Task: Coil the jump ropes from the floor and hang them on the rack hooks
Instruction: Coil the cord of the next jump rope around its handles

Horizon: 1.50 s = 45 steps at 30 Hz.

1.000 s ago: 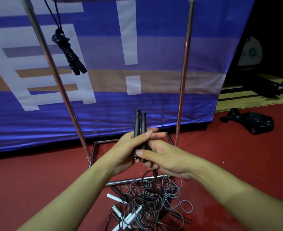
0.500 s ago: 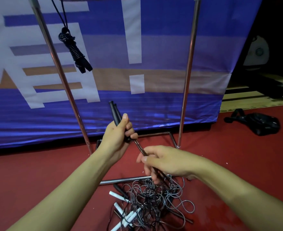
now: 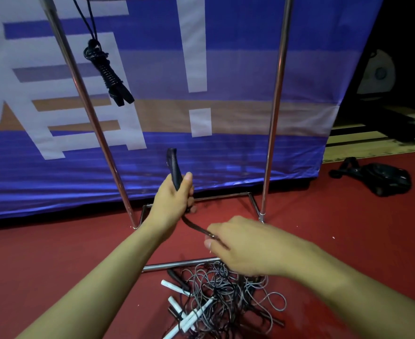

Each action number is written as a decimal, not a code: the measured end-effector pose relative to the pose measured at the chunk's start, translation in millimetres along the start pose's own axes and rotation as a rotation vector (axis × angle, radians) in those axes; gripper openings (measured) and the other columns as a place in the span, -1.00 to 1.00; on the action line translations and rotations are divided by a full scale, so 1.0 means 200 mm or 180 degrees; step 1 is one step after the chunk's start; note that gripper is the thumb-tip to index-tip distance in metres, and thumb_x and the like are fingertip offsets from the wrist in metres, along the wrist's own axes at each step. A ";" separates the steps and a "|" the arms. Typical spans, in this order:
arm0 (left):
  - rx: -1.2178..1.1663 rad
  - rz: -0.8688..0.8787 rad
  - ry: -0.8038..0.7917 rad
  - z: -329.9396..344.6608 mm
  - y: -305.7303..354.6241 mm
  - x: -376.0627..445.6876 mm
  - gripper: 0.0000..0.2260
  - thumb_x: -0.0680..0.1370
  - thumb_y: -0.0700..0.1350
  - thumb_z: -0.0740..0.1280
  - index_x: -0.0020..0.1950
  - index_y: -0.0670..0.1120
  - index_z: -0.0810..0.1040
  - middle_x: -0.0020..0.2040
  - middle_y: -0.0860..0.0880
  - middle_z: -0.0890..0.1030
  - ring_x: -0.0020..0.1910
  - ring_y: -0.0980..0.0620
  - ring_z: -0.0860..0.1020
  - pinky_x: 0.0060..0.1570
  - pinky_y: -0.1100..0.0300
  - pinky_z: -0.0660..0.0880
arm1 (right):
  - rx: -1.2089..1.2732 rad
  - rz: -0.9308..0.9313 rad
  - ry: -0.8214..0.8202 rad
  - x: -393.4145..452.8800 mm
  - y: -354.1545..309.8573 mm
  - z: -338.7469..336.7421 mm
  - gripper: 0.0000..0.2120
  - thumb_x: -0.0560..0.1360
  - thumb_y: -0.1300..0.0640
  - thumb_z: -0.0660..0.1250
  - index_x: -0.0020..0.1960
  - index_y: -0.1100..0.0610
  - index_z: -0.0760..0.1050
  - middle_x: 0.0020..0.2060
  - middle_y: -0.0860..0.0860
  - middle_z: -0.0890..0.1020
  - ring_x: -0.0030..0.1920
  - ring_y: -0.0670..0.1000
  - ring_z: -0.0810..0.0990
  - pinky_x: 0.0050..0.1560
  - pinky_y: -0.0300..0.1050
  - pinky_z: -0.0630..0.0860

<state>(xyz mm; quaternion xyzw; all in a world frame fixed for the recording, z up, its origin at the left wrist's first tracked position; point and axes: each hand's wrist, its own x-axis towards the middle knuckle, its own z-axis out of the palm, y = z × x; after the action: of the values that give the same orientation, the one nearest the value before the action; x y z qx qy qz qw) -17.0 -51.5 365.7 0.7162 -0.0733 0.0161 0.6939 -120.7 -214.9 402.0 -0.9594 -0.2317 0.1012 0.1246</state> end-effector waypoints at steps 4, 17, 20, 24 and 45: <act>0.0975 -0.0059 -0.0688 -0.01 -0.01 -0.03 -0.81 0.71 -0.10 0.27 -0.07 -0.09 0.36 -0.29 -0.04 0.48 -0.52 0.13 0.36 -0.46 0.18 0.37 | -0.0541 0.0009 0.0539 -0.03 0.07 -0.10 -0.77 0.66 -0.18 0.15 0.07 -0.08 0.49 -0.01 -0.01 0.65 0.09 0.16 0.62 0.00 0.02 0.50; 0.0927 -0.0982 -0.2391 0.15 0.14 -0.21 -0.84 0.72 -0.02 0.24 0.05 -0.09 0.37 -0.38 -0.01 0.48 -0.46 0.01 0.58 -0.48 0.19 0.54 | -0.0067 -0.0675 0.1454 0.00 0.41 -0.24 -0.66 0.57 -0.28 0.21 -0.19 -0.06 0.42 -0.31 -0.12 0.48 -0.22 -0.09 0.46 -0.14 -0.18 0.41; 0.1212 -0.0815 -0.2405 0.15 0.17 -0.20 -0.87 0.71 0.00 0.26 0.02 0.00 0.40 -0.37 0.01 0.39 -0.51 0.09 0.41 -0.53 0.24 0.42 | 0.0101 -0.0671 0.1579 -0.01 0.42 -0.26 -0.63 0.50 -0.35 0.25 -0.26 -0.08 0.37 -0.39 -0.08 0.43 -0.32 -0.07 0.42 -0.28 -0.27 0.29; 0.1557 -0.0937 -0.2733 0.13 0.16 -0.22 -0.86 0.72 0.03 0.23 -0.03 0.07 0.43 -0.38 0.07 0.40 -0.49 0.13 0.34 -0.52 0.29 0.32 | -0.0066 -0.0483 0.1602 -0.02 0.42 -0.27 -0.53 0.37 -0.43 0.36 -0.20 -0.04 0.38 -0.31 -0.11 0.46 -0.26 -0.07 0.44 -0.27 -0.17 0.34; -0.0407 -0.1519 -0.2964 -0.03 0.13 -0.18 -0.62 0.69 -0.05 0.28 0.39 -0.28 0.37 -0.21 -0.02 0.43 -0.48 0.19 0.25 -0.54 0.36 0.14 | 0.0183 -0.0676 0.1202 0.06 0.41 -0.18 -0.68 0.62 -0.29 0.13 0.06 -0.15 0.58 -0.35 -0.10 0.63 -0.30 -0.12 0.57 -0.23 -0.17 0.44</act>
<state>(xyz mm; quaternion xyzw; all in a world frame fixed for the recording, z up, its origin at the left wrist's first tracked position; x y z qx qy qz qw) -55.6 -44.0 387.4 0.6005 -0.2096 -0.4668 0.6145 -67.3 -286.2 411.6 -0.9277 -0.3010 -0.0874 0.2030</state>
